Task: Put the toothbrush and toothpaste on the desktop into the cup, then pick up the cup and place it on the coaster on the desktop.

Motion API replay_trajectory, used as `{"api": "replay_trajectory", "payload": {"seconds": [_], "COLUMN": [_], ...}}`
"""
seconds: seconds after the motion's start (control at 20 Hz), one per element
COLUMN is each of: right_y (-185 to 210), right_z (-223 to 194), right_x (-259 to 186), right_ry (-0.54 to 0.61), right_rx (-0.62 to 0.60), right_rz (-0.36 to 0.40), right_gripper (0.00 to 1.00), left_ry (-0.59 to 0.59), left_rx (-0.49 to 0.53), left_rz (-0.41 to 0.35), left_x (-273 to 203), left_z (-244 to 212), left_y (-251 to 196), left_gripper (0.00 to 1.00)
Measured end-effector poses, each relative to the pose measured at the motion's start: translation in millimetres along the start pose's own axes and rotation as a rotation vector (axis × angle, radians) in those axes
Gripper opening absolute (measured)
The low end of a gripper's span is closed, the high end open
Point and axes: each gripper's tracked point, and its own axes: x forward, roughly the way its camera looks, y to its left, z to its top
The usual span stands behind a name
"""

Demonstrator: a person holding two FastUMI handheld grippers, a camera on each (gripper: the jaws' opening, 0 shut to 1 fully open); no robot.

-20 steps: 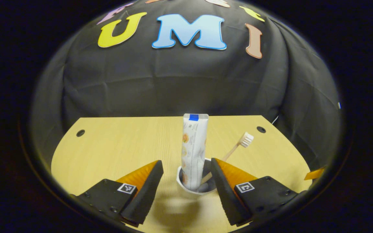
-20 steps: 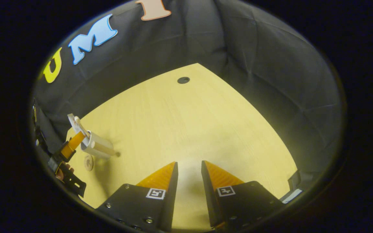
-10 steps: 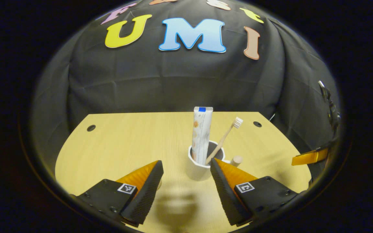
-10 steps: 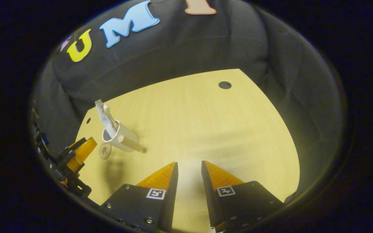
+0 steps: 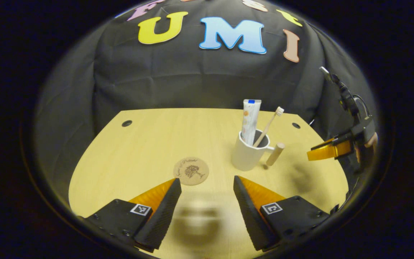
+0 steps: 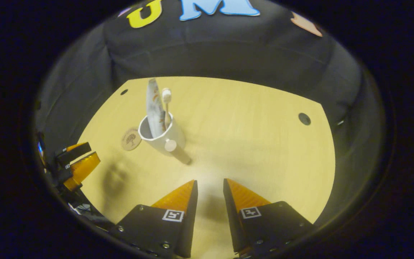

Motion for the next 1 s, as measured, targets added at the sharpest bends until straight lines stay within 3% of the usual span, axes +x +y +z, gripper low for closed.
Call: {"api": "replay_trajectory", "payload": {"seconds": [0.25,0.6,0.95,1.0], "right_y": [17.7,33.4,44.1,45.4], "right_z": [18.9,38.7,43.4,42.8], "right_x": [22.1,37.8,67.3,71.4], "right_ry": [0.108,0.199,0.274,0.285], "right_rx": [-0.188,-0.354,-0.436,-0.442], "right_rz": [0.026,0.037,0.036,0.036], "right_gripper": [0.43,0.43,0.45,0.38], "left_ry": [0.029,0.061,0.098,0.101], "left_rx": [-0.056,-0.129,-0.188,-0.198], "left_rz": [0.062,0.147,0.225,0.238], "left_x": [-23.5,-38.3,-72.7,-73.8], "left_z": [-25.1,-48.7,-71.8,-75.4], "left_y": [35.9,79.0,113.3,116.7], "left_gripper": [0.96,0.96,0.96,0.96]}}
